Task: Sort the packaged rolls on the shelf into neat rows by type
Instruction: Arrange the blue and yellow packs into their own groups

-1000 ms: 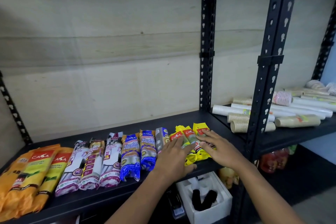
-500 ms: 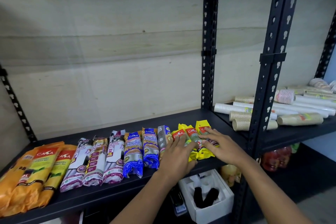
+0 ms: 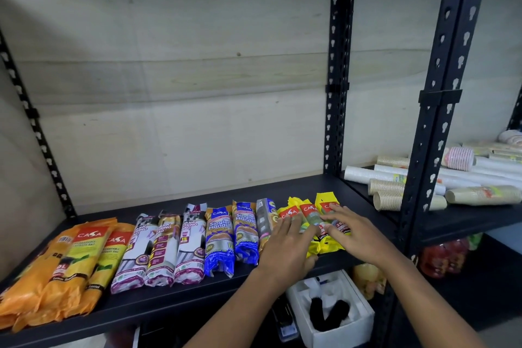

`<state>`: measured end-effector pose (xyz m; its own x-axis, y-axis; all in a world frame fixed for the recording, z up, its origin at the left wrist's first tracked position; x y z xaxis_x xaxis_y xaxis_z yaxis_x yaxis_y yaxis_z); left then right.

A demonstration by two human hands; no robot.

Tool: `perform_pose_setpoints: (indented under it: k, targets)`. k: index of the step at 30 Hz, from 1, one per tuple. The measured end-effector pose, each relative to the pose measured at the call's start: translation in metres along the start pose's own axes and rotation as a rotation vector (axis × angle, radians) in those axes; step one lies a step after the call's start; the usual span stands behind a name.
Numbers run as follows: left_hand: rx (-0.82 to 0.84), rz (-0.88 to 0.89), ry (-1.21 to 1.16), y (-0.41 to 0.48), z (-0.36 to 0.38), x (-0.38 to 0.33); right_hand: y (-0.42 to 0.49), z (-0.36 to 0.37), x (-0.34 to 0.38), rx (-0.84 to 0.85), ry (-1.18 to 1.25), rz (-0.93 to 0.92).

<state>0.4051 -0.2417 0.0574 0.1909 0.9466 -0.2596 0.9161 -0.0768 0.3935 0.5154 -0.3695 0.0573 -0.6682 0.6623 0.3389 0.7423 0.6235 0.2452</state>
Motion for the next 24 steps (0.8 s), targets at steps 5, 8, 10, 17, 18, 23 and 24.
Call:
perform_pose_setpoints:
  k: [5,8,10,17,18,23,24]
  targets:
    - [0.010,-0.029,-0.144,-0.016,-0.035,0.009,0.002,-0.011,0.011,-0.105,-0.211,-0.014]
    - [-0.047,-0.084,-0.131,-0.035,-0.066,0.029,-0.009,-0.025,0.046,-0.264,-0.210,-0.106]
    - [-0.051,-0.113,-0.090,-0.047,-0.077,0.046,-0.017,-0.025,0.078,-0.266,-0.215,-0.187]
    - [-0.005,-0.191,-0.004,-0.078,-0.079,0.081,-0.033,0.014,0.152,-0.087,-0.465,-0.439]
    - [-0.018,-0.170,0.008,-0.080,-0.079,0.080,-0.031,0.018,0.154,-0.067,-0.497,-0.441]
    - [-0.069,-0.130,0.020,-0.089,-0.077,0.080,-0.028,0.044,0.156,0.036,-0.605,-0.455]
    - [-0.065,-0.147,0.013,-0.090,-0.075,0.082,-0.029,0.047,0.156,0.014,-0.612,-0.459]
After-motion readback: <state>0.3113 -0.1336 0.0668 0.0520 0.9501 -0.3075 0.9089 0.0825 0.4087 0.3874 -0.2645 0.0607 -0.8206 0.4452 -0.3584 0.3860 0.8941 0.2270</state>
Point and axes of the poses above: each hand's wrist, its own y-axis towards the middle knuckle, its own z-axis out of the palm, x = y × z, the point moved 7 cm from there along y, towards the middle knuckle, and after that the axes turned 15 degrees about -y, right-handed, at the moved point
